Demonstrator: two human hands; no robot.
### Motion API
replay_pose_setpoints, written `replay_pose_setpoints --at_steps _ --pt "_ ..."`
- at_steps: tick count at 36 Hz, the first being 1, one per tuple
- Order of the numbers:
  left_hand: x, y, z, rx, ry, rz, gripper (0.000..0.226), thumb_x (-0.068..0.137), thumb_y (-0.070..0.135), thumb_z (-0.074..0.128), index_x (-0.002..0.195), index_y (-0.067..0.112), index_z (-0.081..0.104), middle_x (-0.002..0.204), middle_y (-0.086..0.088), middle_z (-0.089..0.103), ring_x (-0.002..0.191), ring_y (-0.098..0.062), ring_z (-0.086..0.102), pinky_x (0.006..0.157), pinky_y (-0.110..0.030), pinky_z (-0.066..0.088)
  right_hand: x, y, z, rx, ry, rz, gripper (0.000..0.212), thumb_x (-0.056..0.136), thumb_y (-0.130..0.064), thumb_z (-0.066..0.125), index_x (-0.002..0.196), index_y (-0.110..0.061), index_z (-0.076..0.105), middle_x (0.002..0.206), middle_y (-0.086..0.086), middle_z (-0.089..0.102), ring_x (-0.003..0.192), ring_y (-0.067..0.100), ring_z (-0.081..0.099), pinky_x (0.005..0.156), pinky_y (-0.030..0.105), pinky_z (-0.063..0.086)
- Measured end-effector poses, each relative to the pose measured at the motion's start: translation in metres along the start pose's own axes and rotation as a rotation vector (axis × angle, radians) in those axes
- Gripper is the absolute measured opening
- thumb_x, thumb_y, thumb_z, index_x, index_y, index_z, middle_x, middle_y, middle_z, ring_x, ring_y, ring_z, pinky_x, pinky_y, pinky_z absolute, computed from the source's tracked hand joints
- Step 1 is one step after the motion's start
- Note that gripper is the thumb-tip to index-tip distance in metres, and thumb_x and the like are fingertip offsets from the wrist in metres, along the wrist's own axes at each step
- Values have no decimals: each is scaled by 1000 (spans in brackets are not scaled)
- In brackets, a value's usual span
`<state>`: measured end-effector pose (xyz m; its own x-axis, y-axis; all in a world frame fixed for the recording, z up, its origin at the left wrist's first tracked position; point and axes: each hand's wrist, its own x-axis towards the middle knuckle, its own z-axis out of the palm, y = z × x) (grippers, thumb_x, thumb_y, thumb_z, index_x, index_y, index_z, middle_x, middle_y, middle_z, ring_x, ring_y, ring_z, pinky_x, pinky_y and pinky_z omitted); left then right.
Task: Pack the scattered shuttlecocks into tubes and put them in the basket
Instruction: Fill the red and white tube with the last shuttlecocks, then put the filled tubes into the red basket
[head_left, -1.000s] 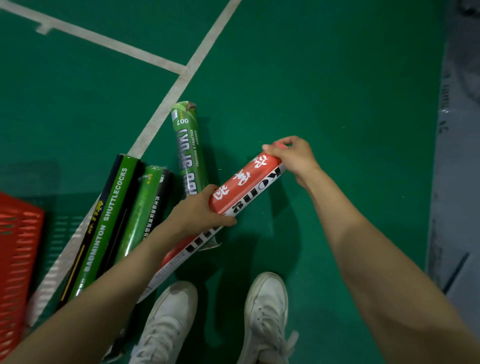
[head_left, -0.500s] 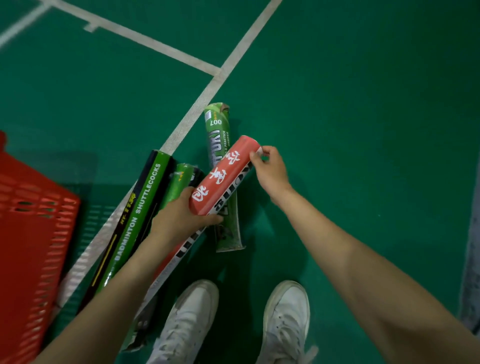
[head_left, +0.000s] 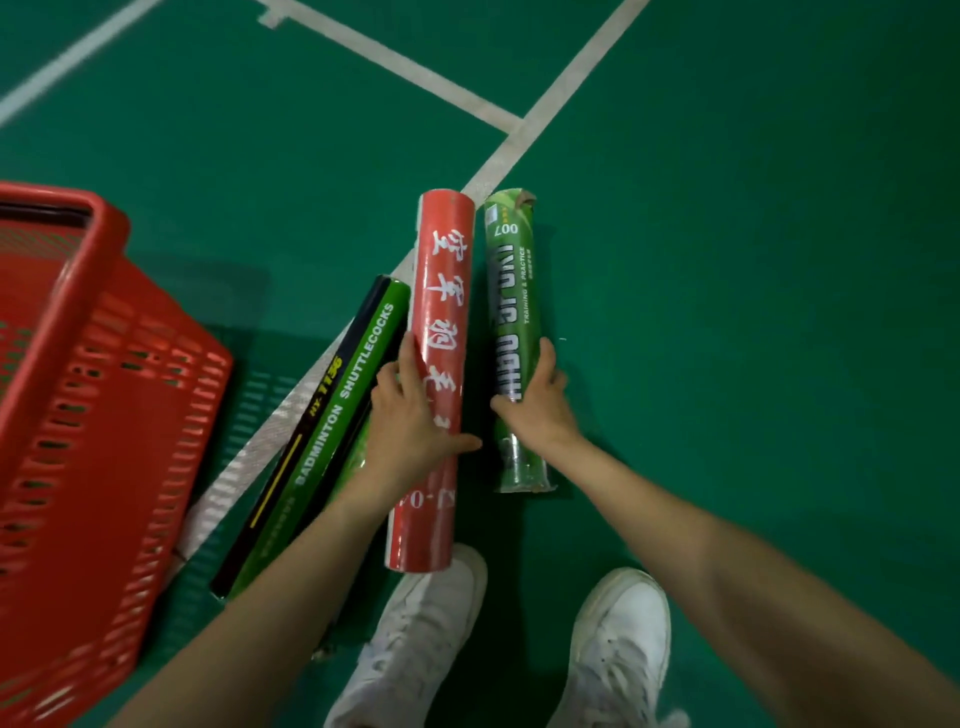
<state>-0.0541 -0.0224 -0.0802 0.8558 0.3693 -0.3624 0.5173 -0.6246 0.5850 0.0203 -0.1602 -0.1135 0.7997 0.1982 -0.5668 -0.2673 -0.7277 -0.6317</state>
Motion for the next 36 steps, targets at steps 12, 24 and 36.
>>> replay_pose_setpoints --at_steps 12,24,36 --pt "-29 -2 19 98 -132 -63 119 74 30 79 151 19 -11 138 -15 30 111 -33 54 88 -47 50 -7 35 -17 -137 107 54 104 81 -34 71 149 -28 -7 142 18 30 124 38 41 97 47 41" --pt "-11 26 -29 -387 -163 -172 115 67 38 82 152 33 4 127 -1 51 99 -21 61 88 -42 52 -32 -29 -64 272 4 -22 90 80 -35 68 146 -41 7 128 3 56 104 28 61 94 50 50" --pt "-58 25 -146 -534 -101 -117 110 70 31 83 151 35 9 121 -1 56 90 -18 64 79 -36 53 -109 -137 -84 319 -58 -137 77 82 -25 67 141 -34 19 109 2 57 91 26 64 82 46 56"
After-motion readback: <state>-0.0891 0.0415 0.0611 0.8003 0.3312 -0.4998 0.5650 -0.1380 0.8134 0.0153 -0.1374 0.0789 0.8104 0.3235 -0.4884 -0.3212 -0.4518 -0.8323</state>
